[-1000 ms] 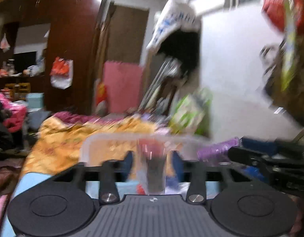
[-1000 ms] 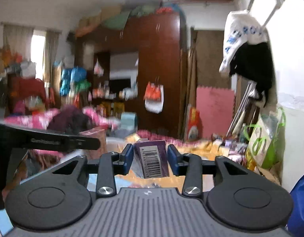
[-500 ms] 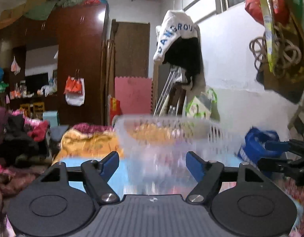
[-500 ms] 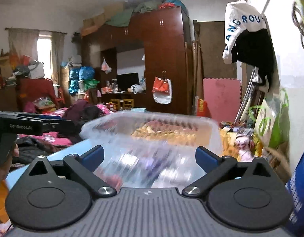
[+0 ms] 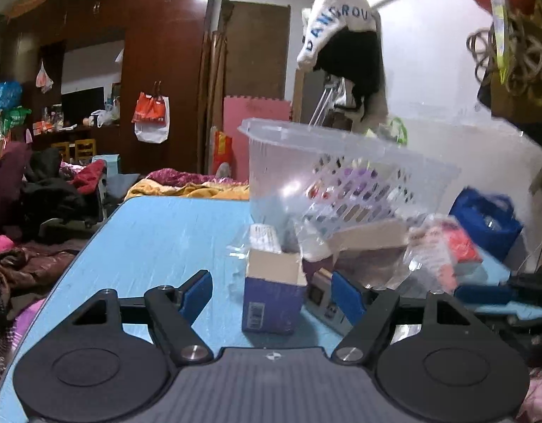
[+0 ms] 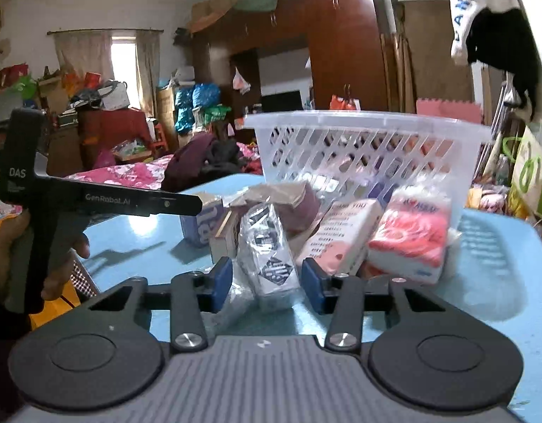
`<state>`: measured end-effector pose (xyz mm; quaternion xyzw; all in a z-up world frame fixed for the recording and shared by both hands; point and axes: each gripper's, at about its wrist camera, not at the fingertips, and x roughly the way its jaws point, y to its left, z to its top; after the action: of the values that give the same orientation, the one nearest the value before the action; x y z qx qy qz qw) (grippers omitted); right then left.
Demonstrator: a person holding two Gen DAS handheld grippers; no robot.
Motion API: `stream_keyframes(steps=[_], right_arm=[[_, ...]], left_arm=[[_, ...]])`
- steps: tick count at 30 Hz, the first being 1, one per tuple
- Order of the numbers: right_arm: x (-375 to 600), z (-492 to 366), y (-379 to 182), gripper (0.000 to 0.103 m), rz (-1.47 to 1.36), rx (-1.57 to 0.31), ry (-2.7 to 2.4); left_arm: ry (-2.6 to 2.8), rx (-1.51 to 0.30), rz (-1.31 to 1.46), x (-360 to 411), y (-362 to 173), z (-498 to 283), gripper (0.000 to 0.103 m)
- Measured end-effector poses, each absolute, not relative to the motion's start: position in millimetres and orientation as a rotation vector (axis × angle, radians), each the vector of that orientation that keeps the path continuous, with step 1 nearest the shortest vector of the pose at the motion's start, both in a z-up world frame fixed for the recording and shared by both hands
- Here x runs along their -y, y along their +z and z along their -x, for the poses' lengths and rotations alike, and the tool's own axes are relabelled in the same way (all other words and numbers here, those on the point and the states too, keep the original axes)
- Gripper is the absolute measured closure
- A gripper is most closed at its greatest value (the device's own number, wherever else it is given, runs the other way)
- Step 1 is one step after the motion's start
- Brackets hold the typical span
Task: Organize objects
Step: 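Grasp the open blue box with the left gripper while the right gripper grasps the clear black-labelled packet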
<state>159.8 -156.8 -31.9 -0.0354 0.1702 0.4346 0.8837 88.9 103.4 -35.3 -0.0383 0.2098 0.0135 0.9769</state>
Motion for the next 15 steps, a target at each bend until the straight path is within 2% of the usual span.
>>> stream_keyframes(steps=[10, 15], right_arm=[[154.8, -162.8, -31.9, 0.055, 0.107, -0.369, 0.899], [148.3, -175.6, -30.3, 0.064, 0.116, -0.406, 0.938]], left_arm=[[0.035, -0.478, 0.056, -92.1, -49.8, -98.6, 0.025], [0.023, -0.488, 0.095, -98.1, -50.2, -101.7, 0.025]])
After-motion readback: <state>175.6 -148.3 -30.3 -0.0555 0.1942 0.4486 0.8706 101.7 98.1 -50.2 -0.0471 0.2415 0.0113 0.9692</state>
